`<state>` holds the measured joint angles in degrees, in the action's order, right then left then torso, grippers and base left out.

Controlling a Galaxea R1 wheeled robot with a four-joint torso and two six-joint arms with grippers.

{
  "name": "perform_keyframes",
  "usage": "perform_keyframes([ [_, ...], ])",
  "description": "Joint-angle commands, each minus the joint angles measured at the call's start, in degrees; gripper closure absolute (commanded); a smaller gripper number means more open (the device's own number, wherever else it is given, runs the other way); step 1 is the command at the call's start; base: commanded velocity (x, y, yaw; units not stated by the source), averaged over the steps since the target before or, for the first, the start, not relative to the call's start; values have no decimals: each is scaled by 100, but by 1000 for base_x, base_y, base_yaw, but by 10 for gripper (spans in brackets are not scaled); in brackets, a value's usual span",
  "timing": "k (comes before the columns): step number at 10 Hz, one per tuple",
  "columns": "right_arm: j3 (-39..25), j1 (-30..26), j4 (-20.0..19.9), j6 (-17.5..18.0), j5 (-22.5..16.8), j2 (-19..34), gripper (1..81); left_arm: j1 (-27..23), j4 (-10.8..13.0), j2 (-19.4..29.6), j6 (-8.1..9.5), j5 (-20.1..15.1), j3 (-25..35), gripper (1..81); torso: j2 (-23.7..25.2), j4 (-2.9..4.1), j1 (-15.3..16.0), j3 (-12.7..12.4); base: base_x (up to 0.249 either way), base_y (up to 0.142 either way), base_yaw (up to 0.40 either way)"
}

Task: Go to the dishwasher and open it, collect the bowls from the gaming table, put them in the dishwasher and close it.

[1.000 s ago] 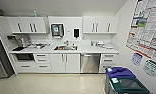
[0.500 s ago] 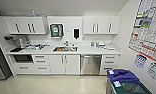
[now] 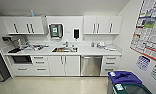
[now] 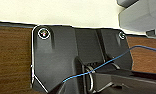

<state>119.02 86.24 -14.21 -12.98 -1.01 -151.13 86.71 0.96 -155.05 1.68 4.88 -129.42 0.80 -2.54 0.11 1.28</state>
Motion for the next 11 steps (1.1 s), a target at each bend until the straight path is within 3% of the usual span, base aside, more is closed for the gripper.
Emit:
perform_keyframes([
  [1,-125,-269,-11,-2,-356,124,10,-256,44,132,-10,-277,57,10,0,0,0,0,118,0,0],
  [11,-134,-251,-11,-2,-347,124,10,-264,36,123,-10,-277,57,10,4,0,-11,-2,116,0,0],
])
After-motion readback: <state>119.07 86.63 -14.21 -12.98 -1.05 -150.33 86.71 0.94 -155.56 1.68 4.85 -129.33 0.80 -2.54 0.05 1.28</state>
